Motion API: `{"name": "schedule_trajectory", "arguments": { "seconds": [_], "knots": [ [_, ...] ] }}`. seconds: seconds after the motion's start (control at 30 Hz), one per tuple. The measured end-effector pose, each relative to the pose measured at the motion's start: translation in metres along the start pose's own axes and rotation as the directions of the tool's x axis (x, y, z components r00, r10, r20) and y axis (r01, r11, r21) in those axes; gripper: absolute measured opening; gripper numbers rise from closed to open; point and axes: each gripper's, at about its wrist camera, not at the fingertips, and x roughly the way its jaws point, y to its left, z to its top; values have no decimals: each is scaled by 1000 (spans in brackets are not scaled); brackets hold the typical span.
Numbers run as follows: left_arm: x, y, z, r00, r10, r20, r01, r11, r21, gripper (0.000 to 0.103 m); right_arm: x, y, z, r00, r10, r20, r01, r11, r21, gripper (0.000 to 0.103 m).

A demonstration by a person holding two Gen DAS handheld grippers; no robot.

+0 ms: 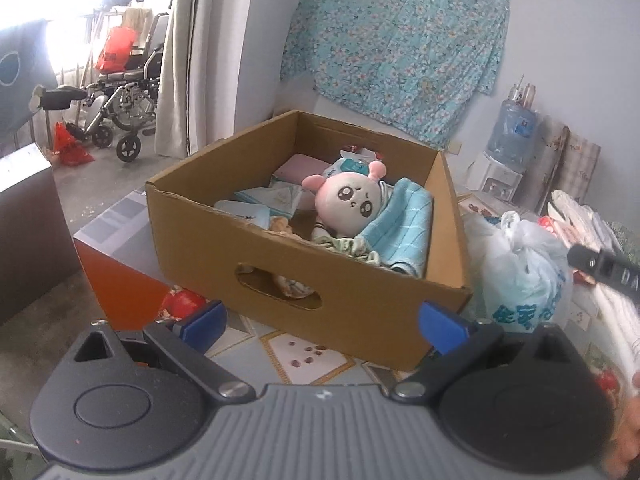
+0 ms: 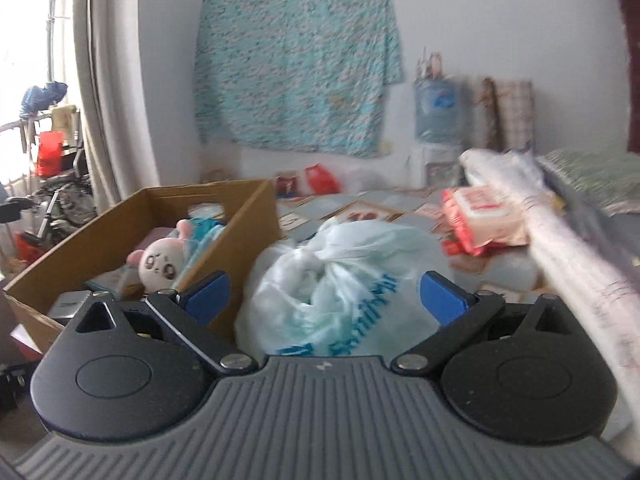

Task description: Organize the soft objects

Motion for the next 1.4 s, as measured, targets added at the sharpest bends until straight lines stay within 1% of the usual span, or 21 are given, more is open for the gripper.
{"name": "schedule_trajectory", "arguments": {
  "seconds": [0.1,0.2,0.23,0.33,0.43,0.53,0.67,0.87,1.07,1.27,1.4],
  "knots": [
    [-2,-6,-1,1000,6,-2,-6,1000,17,103,-7,-3,-3,1000,-12,-2,12,1000,7,102],
    [0,-15,0,999,30,-11,-29,995,91,103,-14,-2,-5,1000,-3,-9,3,1000,19,102],
    [0,-17,-1,999,38,-3,-38,993,115,103,-15,-1,-6,1000,1,-18,-1,1000,17,102],
    [-2,-18,0,998,58,22,-60,988,143,103,-18,3,-6,999,20,-41,-20,1000,3,102],
    [1,-18,4,997,70,29,-74,986,148,103,-19,4,-9,996,52,-71,-50,999,22,102],
    [3,-14,5,997,79,22,-81,988,130,103,-15,7,-14,989,93,-111,-89,995,41,102],
    [5,-10,7,997,80,-7,-79,989,126,103,-7,21,-17,978,134,-159,-132,991,20,102],
    [7,-8,7,991,134,-2,-132,981,141,103,2,44,-20,960,184,-210,-193,981,-26,102],
    [8,-7,9,984,179,13,-179,972,155,103,8,58,-24,948,199,-247,-216,975,-46,102],
    [14,-6,8,982,189,-8,-185,968,172,103,14,60,-24,942,205,-267,-222,975,-34,102],
    [17,-8,7,980,201,-15,-194,962,190,103,14,59,-25,942,203,-268,-224,973,-50,102]
  ]
}}
